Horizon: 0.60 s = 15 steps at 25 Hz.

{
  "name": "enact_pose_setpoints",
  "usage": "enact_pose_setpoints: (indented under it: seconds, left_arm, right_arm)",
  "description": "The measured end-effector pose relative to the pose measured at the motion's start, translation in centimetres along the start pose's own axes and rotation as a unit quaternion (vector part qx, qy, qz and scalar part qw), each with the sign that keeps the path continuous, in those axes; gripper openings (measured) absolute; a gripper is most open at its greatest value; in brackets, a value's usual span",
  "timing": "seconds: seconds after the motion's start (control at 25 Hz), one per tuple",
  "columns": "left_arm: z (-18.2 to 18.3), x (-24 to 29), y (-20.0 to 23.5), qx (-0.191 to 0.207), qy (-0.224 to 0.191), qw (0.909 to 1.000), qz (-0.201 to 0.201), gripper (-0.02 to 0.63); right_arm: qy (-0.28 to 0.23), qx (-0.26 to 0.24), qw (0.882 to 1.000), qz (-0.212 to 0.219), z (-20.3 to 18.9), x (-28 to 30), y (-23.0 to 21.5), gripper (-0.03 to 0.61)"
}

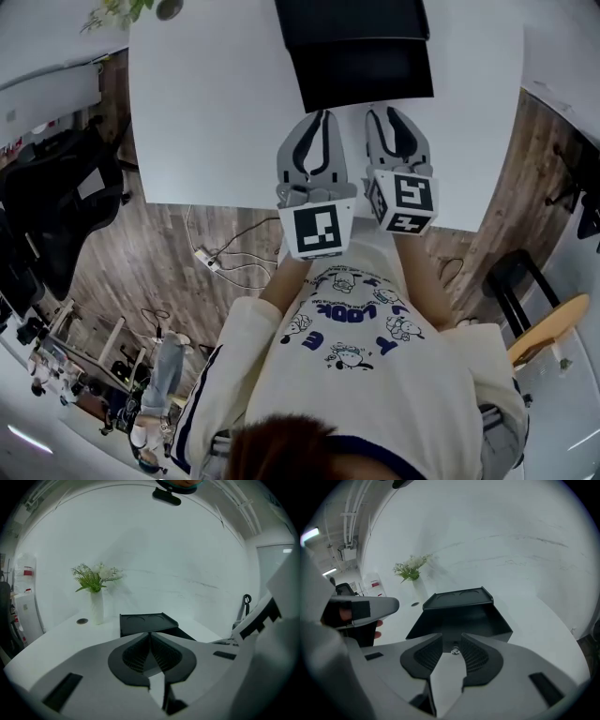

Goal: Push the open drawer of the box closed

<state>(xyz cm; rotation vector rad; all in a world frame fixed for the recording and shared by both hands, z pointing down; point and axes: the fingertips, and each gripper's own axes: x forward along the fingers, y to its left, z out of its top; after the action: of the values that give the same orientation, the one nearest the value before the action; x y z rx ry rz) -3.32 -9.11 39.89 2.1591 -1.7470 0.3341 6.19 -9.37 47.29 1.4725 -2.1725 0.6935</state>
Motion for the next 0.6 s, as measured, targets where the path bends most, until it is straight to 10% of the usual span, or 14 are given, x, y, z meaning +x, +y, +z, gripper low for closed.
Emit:
enact_pose_setpoints:
  seconds: [0.6]
  left_arm:
    - [-1.9, 2.1, 0.7, -0.005, 0.025, 0.9996, -0.015, 0.023]
  right_arm:
    - [0.048, -0.04, 0.998, -0.008, -3.4, 2.6, -0.5, 0.146]
